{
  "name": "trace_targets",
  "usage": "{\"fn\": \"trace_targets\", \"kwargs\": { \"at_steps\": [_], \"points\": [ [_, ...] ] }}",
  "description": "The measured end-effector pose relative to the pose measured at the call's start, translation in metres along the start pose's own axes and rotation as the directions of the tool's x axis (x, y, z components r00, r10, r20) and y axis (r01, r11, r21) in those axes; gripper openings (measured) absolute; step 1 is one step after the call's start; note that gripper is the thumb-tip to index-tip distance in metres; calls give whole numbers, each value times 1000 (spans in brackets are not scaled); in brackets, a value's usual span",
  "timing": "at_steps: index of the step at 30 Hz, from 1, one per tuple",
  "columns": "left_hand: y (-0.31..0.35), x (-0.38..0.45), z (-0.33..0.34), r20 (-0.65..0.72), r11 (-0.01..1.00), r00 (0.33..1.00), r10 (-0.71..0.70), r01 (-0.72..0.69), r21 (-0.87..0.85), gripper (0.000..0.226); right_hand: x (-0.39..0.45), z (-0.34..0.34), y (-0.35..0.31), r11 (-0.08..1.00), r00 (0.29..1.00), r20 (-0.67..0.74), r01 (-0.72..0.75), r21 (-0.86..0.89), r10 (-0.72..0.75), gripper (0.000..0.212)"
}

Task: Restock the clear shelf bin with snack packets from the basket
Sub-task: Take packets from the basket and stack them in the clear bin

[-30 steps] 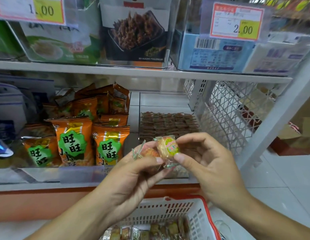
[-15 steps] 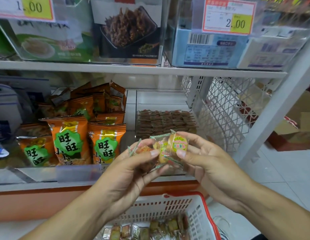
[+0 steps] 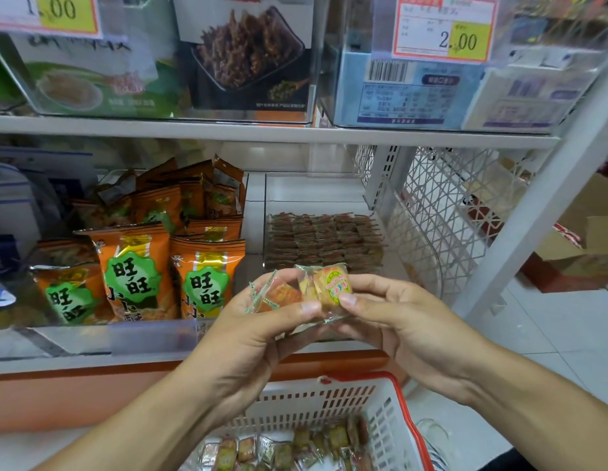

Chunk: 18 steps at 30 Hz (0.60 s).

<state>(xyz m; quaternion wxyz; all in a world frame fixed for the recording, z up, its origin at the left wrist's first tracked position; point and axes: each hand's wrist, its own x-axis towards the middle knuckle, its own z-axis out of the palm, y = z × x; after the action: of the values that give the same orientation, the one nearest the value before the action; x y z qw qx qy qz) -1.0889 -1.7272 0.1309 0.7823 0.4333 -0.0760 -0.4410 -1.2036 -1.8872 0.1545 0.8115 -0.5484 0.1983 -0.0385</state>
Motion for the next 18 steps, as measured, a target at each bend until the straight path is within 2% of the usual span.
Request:
{"fn": "trace_targets", "kwargs": {
  "at_steps": [5,9,11,14,16,18],
  "points": [
    [-1,0,1,13,999,999,-40,40,26,40,-1,-1,-6,996,995,48,-91,-14,92,41],
    [1,4,1,-35,995,997,-75,73,-67,43,0,-8,-14,1000,1000,-15,-8,-7,8,34],
    [3,4,2,-46,995,996,-82,79,-62,43,0,-12,-22,1000,1000,16,17,-21,-17,34],
    [3,2,2,-29,993,993,-118,119,19,39,-3,-16,-28,978,990,137,51,-203,-24,46],
    [2,0,1,7,981,985,-173,172,88,37,-4,-19,-27,932,988,158,59,-358,-2,61],
    [1,-1,-1,33,962,972,-235,227,153,44,-3,-21,-26,884,986,157,33,-466,46,64]
  ]
}}
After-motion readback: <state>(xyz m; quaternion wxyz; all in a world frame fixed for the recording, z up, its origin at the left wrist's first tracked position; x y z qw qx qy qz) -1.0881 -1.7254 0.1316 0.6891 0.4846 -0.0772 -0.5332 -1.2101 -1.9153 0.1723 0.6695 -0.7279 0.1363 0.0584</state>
